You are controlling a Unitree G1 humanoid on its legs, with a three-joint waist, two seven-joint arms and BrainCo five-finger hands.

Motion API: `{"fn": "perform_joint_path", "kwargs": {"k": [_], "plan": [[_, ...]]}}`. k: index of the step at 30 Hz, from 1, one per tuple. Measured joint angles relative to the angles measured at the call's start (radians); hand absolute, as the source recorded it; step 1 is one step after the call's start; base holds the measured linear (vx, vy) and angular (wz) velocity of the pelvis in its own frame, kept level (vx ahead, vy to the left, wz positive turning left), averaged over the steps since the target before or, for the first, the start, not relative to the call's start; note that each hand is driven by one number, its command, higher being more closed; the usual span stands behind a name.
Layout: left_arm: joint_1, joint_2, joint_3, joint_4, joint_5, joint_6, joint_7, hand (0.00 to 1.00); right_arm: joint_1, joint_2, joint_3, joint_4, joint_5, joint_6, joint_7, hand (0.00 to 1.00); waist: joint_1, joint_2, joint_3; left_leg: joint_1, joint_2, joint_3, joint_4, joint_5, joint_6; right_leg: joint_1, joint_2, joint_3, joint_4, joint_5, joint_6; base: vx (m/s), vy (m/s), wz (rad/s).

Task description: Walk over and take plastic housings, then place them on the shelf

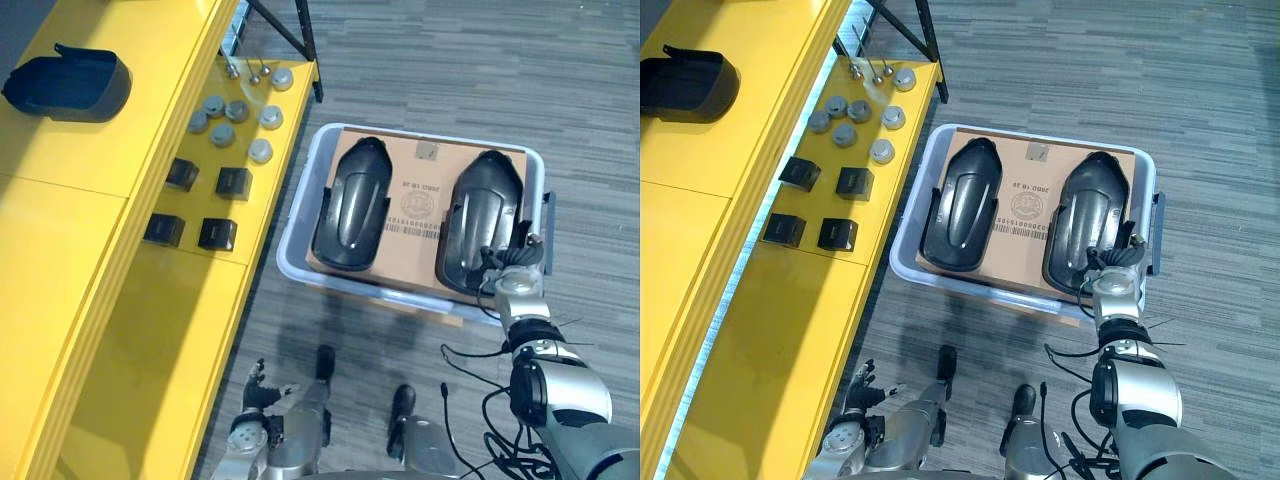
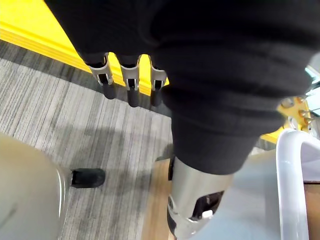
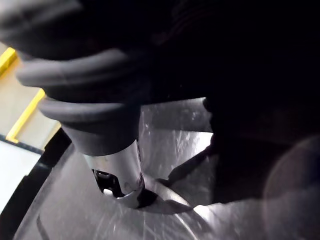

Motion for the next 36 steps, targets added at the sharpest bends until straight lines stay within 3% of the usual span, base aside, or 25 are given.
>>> {"fn": "perform_joint_path", "kwargs": {"k": [7,10,14,18,21,29,36], "plan": [[-0.001,0.0,0.0,0.0,-0.001,0.0,0.0,0.0,0.02,0.011,0.005,-0.027,0.001,0.001,-0.012,1.0,-0.002,-0.005,0.003,0.01,0.005,0.016,0.0,0.0,0.0,0.002,0.001,0.01,0.008,0.001,0.0,-0.03,-0.002,-0.04],[-0.001,0.0,0.0,-0.001,-0.001,0.002,-0.002,0.0,0.087,0.024,0.005,-0.124,0.0,0.002,-0.012,1.0,-0.001,-0.007,0.002,0.019,0.005,0.02,0.0,0.0,-0.001,0.005,-0.001,0.017,0.014,0.001,0.0,-0.03,0.002,-0.06],[0.005,0.001,0.012,-0.032,0.0,0.007,-0.006,0.0,0.264,0.061,0.004,-0.396,-0.004,0.006,-0.021,1.0,-0.011,-0.022,-0.005,0.033,0.004,0.022,0.0,-0.001,-0.001,0.014,-0.004,0.027,0.016,0.004,0.005,-0.02,0.001,-0.05],[0.032,0.01,0.035,-0.087,0.004,0.016,-0.008,0.0,0.406,0.113,-0.014,-0.624,-0.022,0.005,-0.047,1.0,-0.033,-0.058,-0.05,0.043,0.004,0.027,0.0,-0.001,-0.001,0.022,-0.005,0.033,0.015,0.004,0.006,-0.02,0.002,-0.03],[0.063,0.013,0.06,-0.177,0.004,0.022,-0.008,0.0,0.49,0.147,-0.035,-0.771,-0.05,0.0,-0.069,1.0,-0.041,-0.077,-0.099,0.047,0.014,0.032,0.0,-0.002,-0.001,0.022,-0.005,0.041,0.016,0.006,0.008,-0.03,-0.012,-0.07],[0.141,0.007,0.096,-0.582,-0.023,0.007,0.004,0.0,0.621,0.237,-0.031,-1.058,-0.099,-0.03,-0.089,1.0,-0.038,-0.074,-0.172,0.076,0.022,0.035,-0.002,-0.035,0.002,0.029,0.006,0.061,0.034,-0.009,0.02,-0.04,-0.006,-0.08],[0.106,0.002,0.034,-0.875,-0.038,-0.044,0.035,0.0,0.644,0.243,0.108,-1.194,-0.203,-0.04,-0.066,1.0,-0.035,-0.071,-0.23,0.099,0.022,0.049,0.0,-0.03,0.008,0.04,0.01,0.078,0.047,-0.007,0.013,0.03,-0.014,-0.05]]}}
